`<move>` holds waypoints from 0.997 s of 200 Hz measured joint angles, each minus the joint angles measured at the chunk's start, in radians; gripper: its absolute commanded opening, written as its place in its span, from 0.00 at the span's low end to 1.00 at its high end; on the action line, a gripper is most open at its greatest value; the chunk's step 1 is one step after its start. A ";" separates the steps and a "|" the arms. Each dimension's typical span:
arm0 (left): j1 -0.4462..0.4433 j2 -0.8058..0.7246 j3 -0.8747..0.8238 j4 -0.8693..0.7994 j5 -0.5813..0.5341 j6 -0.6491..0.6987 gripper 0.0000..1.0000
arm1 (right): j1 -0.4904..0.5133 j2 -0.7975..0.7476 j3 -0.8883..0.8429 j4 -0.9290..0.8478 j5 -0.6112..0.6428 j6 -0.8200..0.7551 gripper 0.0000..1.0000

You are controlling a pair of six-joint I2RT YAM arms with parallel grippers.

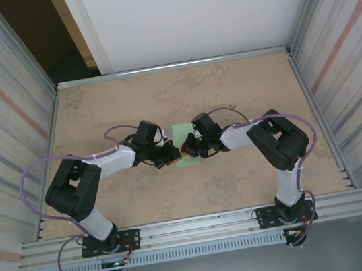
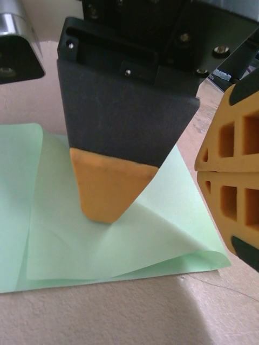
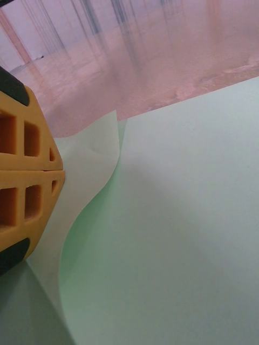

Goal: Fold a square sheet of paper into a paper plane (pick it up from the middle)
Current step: Fold the triangle a second time at the center of the table.

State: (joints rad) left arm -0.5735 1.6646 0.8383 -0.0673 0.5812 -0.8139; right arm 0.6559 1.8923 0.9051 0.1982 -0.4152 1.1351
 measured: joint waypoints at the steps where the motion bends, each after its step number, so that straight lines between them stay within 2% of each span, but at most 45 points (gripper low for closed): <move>1: 0.000 0.000 0.000 0.000 0.000 0.000 0.00 | 0.000 0.000 0.000 0.000 0.000 0.000 0.00; 83: 0.003 0.074 0.009 0.009 0.003 0.005 0.00 | 0.000 0.001 0.000 0.001 0.000 0.006 0.00; 199: 0.031 0.104 0.011 0.010 0.014 0.053 0.00 | 0.000 0.002 0.000 0.001 -0.001 0.006 0.00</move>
State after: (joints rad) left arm -0.5430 1.7687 0.8490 -0.0570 0.5949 -0.7612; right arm 0.6559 1.8938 0.9051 0.1989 -0.4164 1.1416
